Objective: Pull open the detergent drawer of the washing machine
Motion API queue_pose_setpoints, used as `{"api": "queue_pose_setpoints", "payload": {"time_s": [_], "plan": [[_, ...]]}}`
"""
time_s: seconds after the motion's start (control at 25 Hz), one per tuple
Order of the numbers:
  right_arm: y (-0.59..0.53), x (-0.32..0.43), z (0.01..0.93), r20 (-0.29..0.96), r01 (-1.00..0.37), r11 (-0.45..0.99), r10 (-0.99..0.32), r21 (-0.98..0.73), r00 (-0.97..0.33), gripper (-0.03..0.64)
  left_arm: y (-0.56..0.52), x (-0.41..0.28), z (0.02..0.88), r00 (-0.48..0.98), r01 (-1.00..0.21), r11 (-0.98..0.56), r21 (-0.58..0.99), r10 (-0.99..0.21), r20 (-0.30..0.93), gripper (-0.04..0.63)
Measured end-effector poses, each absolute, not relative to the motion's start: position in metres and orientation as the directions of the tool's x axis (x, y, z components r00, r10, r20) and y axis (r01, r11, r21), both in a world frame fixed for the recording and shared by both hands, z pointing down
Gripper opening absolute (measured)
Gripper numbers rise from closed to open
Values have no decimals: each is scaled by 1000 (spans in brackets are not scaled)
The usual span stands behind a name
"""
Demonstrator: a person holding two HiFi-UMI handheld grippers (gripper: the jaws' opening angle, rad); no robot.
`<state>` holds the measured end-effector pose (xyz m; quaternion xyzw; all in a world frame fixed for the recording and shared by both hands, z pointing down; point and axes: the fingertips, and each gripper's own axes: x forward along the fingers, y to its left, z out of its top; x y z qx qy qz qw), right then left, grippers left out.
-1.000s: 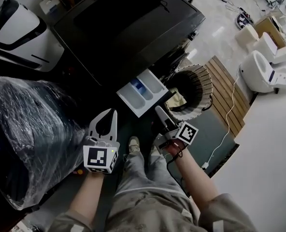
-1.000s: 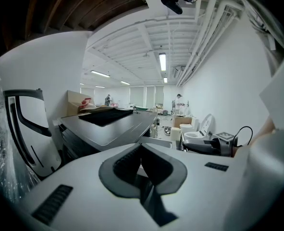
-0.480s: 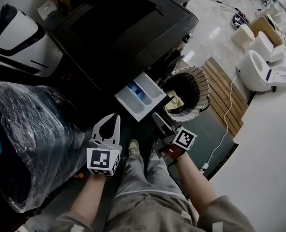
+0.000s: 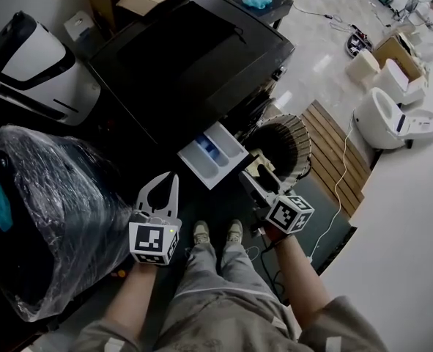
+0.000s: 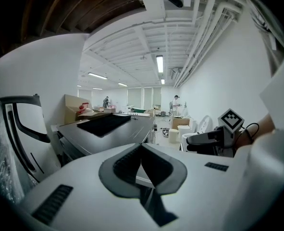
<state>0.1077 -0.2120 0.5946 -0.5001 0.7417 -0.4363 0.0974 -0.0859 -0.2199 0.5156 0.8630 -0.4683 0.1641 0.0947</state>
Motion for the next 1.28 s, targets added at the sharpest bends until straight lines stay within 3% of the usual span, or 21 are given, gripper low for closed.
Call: {"api": "queue_pose_setpoints", "payload": {"time_s": [0.08,0.16,0.52,0.68,1.28], "plan": [[-213,112,574,292,-707,163,-830,-688,-475,376,-221,-87,505,504,-841,-540,1,-784,363,17],[-214,115,552,297,-761,205,-834,-616,-465,255,-223,-88,493,500,-844,-537,-8,-790,355,17],[-205,111,443,233,-828,365,-840,-425,-490,144,-221,-86,435,510,-840,-542,-21,-801,313,17],[-205,98,369,120,-828,448,-852,-337,-510,91,-219,-86,402,518,-838,-545,-24,-809,277,17],[-161,91,229,-16,-853,521,-854,-15,-521,44,-191,-73,272,574,-801,-582,-138,-813,95,17]]}}
